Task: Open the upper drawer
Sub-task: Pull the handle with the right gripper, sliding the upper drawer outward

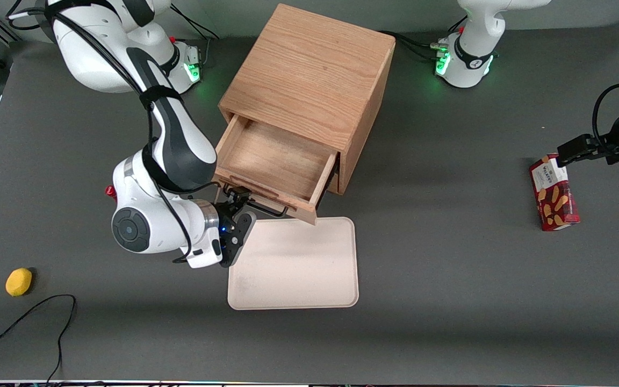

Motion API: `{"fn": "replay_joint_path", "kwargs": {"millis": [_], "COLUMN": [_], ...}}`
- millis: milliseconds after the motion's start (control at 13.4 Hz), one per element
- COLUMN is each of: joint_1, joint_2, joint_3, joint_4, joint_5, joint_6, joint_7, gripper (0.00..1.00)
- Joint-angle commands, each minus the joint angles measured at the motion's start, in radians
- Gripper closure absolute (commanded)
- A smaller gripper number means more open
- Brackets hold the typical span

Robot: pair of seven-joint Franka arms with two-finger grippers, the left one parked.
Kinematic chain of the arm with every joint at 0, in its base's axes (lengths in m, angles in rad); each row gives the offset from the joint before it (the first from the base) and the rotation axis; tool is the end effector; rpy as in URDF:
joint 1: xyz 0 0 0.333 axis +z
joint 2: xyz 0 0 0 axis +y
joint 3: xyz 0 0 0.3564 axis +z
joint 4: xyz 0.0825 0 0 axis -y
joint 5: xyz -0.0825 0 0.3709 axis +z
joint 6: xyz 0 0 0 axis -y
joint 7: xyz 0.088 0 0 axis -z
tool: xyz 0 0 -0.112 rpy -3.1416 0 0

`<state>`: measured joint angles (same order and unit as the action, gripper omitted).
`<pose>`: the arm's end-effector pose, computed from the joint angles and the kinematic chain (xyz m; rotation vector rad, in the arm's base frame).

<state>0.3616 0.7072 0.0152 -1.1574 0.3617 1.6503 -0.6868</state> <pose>0.6733 0.3027 0.4006 -2.4087 -1.3045 0.2120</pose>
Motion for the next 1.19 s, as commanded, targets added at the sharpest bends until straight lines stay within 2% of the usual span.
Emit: {"fn": "replay_joint_path", "kwargs": {"millis": [0, 1116], "joint_1": [-0.024, -0.073], "joint_2": [0.034, 0.096], "joint_3": [0.008, 0.009], "joint_4": [0.065, 0.169], "joint_5": [0.0, 0.005], "joint_6": [-0.02, -0.003], "joint_7": [-0.03, -0.05], "gripper": [0.0, 0.0]}}
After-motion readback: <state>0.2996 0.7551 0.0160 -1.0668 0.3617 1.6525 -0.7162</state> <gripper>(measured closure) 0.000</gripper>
